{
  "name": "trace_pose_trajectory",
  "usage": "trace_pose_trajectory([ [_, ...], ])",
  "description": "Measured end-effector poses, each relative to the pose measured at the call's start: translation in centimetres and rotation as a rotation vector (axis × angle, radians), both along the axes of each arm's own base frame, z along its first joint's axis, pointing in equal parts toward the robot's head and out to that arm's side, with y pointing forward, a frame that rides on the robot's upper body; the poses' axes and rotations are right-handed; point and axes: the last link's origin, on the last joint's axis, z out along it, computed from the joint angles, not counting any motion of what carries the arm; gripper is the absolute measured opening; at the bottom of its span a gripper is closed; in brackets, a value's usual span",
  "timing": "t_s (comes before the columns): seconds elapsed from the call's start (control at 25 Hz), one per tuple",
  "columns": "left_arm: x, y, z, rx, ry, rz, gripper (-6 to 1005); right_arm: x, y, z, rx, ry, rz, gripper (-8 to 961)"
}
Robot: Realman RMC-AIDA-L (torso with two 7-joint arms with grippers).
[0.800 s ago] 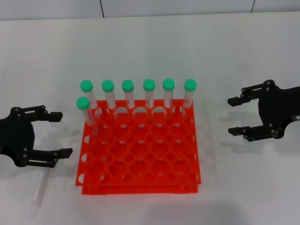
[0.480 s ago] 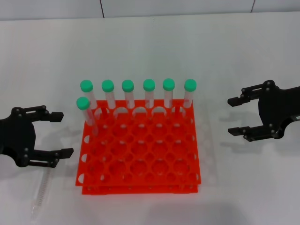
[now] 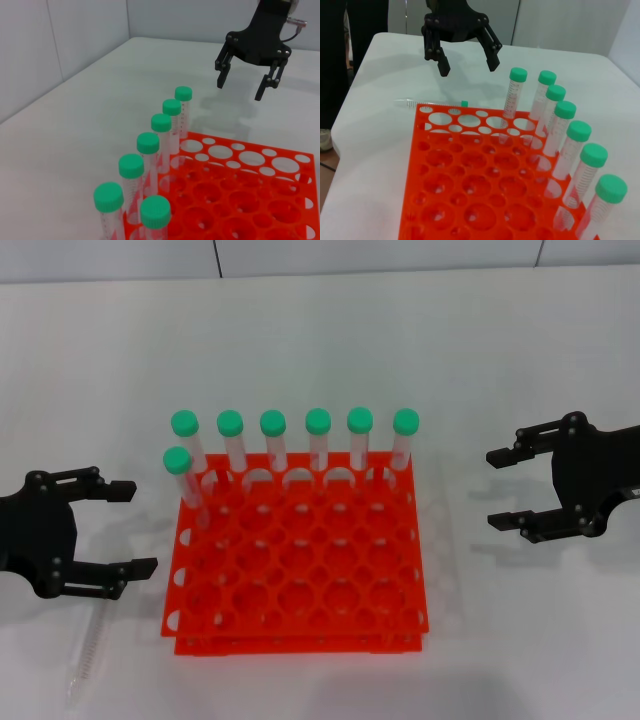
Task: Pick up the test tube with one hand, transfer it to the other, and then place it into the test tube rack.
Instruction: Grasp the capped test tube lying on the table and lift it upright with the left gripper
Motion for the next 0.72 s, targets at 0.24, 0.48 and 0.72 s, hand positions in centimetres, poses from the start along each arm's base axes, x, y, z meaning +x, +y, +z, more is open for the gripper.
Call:
trace_pose_trajectory([
  [0.24, -0.1, -0.1, 0.1, -0.003, -0.001, 0.002, 889, 0.0, 0.0, 0.0, -0.002, 0.001, -0.002, 635],
  [0.48, 0.4, -0.2, 0.3, -0.040, -0.016, 0.033, 889, 0.0, 0.0, 0.0, -0.004, -0.001, -0.004, 635],
  [0.72, 1.9, -0.4, 1.6, -0.116, -0.023, 0.154, 889, 0.1, 0.0, -0.2, -0.006, 0.001, -0.008, 635],
])
